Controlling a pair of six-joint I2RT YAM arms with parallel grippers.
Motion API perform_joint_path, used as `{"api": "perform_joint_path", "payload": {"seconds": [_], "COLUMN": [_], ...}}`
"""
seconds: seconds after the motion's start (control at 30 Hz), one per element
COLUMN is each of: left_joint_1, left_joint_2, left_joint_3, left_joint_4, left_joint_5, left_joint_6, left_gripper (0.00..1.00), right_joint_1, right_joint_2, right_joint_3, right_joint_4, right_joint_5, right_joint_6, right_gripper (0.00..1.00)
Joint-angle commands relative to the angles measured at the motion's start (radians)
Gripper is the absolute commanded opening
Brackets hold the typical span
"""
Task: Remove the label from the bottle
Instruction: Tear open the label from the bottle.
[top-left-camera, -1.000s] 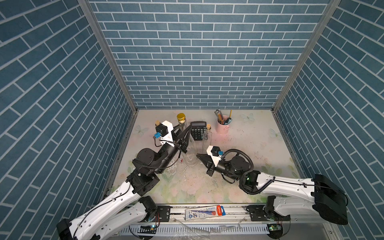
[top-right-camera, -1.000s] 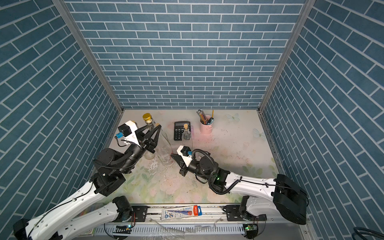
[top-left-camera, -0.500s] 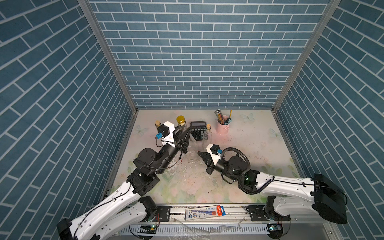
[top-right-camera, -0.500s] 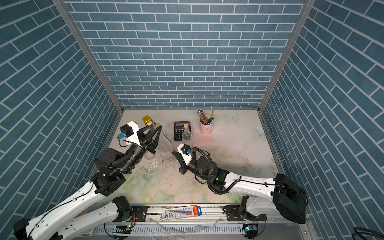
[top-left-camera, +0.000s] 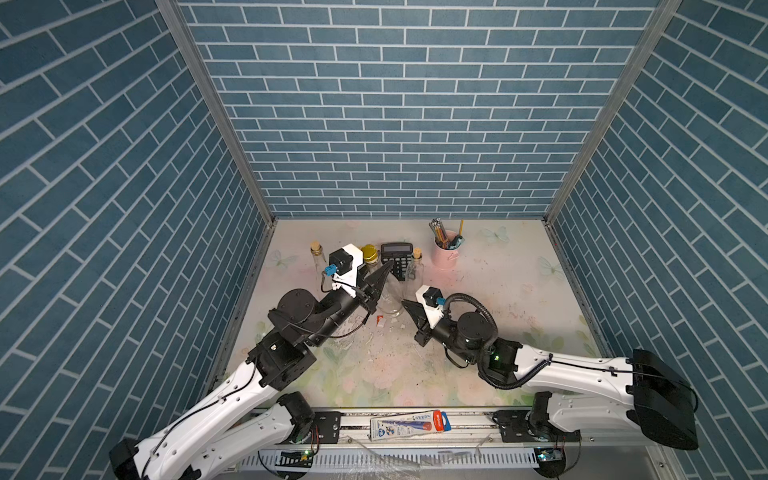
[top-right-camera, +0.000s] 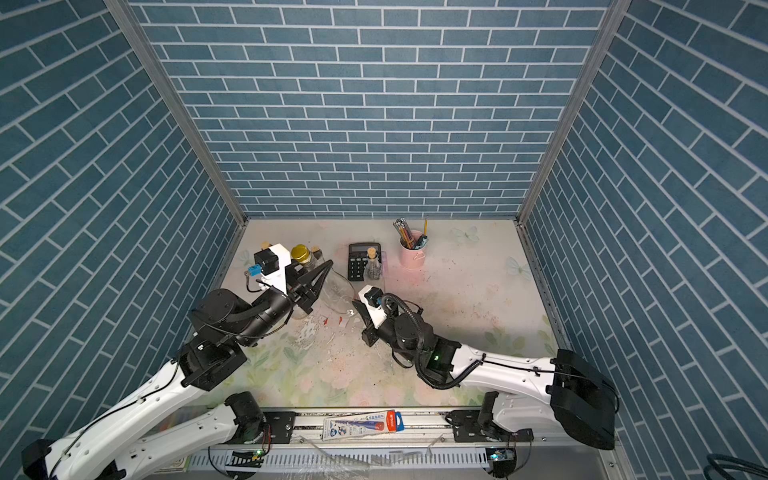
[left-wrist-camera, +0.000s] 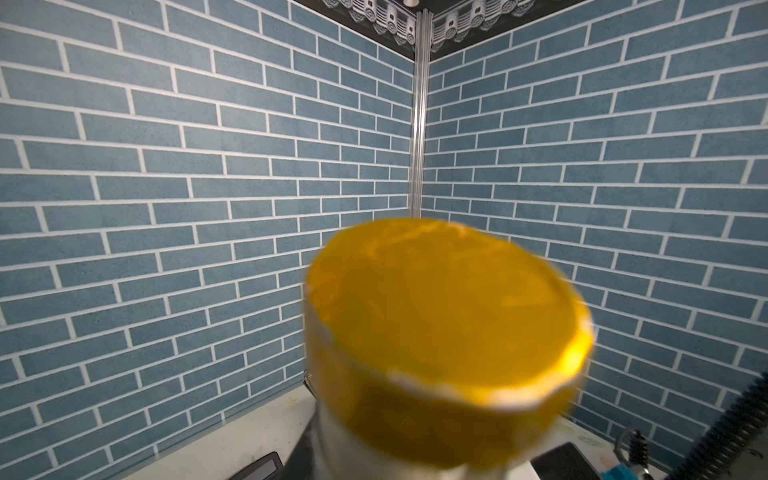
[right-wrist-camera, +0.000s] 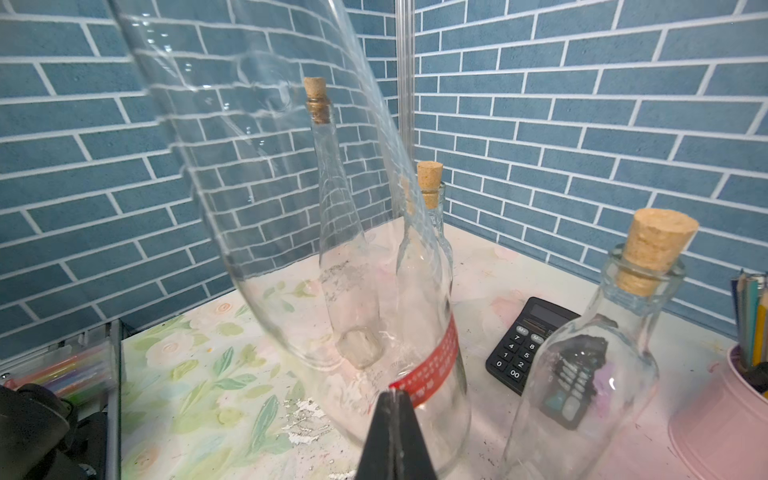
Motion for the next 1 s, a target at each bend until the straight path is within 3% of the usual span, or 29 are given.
{"api": "perform_joint_path", "payload": {"seconds": [0.0, 0.4, 0.97], "left_joint_1": [-0.01, -0.01, -0.01], "left_joint_2": [-0.005, 0.02, 0.043], "left_joint_3": [0.085, 0.173, 0.236], "left_joint_4": [0.027, -0.126, -0.2], "left_joint_5": [0.136, 0.182, 0.29], "left_joint_6": [-0.036, 0.019, 0.033], "left_gripper": [0.0, 0.0, 0.0], "right_joint_1": [-0.005, -0.006, -0.01], "right_joint_2": [-0.016, -0.027, -0.048], "right_joint_3": [0.015, 0.015, -0.022], "right_joint_4": [-0.021, -0.051, -0.003], "right_joint_5": [0.092, 0.139, 0.133], "right_joint_6": [-0.056, -0.155, -0.269], "right_gripper": [0.0, 0.0, 0.0]}}
